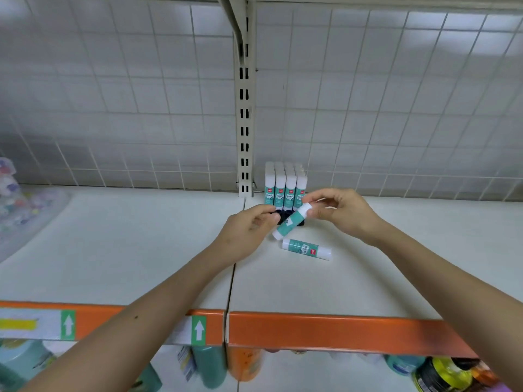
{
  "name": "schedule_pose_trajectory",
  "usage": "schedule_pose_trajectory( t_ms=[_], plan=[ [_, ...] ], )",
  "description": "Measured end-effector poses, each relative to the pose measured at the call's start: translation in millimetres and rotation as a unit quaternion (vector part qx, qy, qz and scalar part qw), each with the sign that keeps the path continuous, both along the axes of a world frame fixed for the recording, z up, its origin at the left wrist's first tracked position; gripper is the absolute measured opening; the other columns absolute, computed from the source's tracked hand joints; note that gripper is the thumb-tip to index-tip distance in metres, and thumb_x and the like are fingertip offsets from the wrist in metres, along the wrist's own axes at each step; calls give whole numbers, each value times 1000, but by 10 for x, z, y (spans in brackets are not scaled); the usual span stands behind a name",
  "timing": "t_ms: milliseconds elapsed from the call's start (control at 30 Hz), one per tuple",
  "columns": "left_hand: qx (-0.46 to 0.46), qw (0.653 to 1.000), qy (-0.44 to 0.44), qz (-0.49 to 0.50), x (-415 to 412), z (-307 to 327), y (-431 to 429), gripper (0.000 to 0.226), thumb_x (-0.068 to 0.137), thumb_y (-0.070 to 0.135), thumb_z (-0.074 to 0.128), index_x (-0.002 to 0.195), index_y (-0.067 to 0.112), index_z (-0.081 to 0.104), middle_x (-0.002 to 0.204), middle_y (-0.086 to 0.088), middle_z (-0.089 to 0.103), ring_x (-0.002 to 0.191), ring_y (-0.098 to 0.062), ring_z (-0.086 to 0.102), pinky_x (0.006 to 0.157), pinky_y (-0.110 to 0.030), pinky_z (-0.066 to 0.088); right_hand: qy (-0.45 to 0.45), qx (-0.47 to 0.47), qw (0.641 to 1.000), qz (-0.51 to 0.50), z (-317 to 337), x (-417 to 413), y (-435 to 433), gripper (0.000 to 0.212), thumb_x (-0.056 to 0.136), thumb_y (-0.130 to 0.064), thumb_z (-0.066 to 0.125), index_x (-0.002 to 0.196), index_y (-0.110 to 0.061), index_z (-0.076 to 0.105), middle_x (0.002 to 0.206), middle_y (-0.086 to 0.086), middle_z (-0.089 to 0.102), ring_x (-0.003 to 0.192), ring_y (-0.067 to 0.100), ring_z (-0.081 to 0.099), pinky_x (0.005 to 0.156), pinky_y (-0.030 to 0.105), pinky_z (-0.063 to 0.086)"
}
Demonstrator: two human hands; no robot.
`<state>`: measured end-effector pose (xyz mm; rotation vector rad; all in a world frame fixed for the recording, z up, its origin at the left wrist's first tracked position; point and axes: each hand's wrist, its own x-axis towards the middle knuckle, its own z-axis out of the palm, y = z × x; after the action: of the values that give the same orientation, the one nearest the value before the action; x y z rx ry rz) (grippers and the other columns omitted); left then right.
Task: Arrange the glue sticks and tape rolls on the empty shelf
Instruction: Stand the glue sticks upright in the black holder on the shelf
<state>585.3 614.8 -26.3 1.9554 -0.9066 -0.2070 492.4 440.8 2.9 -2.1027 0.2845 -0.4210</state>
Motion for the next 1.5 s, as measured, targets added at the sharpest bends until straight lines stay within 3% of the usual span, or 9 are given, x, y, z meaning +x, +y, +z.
schedule_pose_trajectory(
  t_ms=[100,300,633,733,833,933,1100,1300,1500],
  plan=[
    [21,999,10,-23,-14,13,-17,33,97,28,42,126,19,54,118,3,62,102,-6,52,71,-11,36,-16,-21,999,24,75,10,15,24,78,1,65,84,-22,64,85,-17,61,70,-15,56,70,-2,40],
    [37,998,25,-38,-61,11,-97,26,93,21,48,116,23,61,97,9,61,94,-5,53,75,-2,33,-45,-30,997,52,155,64,84,26,80,4,61,84,-22,64,91,-13,62,77,-15,57,75,1,43],
    [-54,995,71,37,36,-72,-170,20,83,16,66,103,16,65,81,13,61,68,1,55,64,2,40,-27,-18,998,-61,166,274,168,7,79,-15,69,85,-18,67,86,1,67,80,14,63,81,25,52],
    [-41,997,52,48,92,-51,-169,20,82,15,66,102,15,64,77,16,57,66,1,53,62,3,38,-22,-39,997,-65,177,372,172,10,78,-16,70,88,-14,69,81,1,66,73,11,61,74,15,50],
    [-14,999,9,44,128,-31,-142,24,85,17,62,109,15,63,90,9,62,76,-2,56,67,3,36,-26,-64,994,-79,178,450,159,14,79,-14,68,93,-10,69,78,1,64,65,3,56,58,-3,41],
    [68,992,-102,10,180,-104,-95,31,90,20,55,120,15,58,115,0,64,104,-19,56,84,-13,35,-36,-103,988,-104,173,524,132,17,81,-15,66,97,-11,69,87,1,65,75,7,57,58,-5,38],
    [243,944,-219,-35,233,-199,-73,45,94,42,37,132,22,48,138,6,48,121,-26,41,100,-35,38,-69,-187,973,-113,138,635,142,21,82,-12,64,103,-6,67,105,10,66,90,17,61,77,12,41],
    [263,922,-283,-40,260,-228,-84,40,96,35,36,134,23,44,142,13,42,123,-19,36,97,-31,34,-82,-214,969,-92,99,766,204,20,83,-9,61,101,-3,68,105,14,64,91,22,62,77,12,39],
    [244,929,-275,-36,273,-267,-87,40,95,33,38,134,24,43,147,13,36,120,-19,38,94,-29,34,-68,-269,959,-63,42,813,247,16,83,-7,60,91,4,69,96,19,66,90,29,61,84,35,45]
  ],
)
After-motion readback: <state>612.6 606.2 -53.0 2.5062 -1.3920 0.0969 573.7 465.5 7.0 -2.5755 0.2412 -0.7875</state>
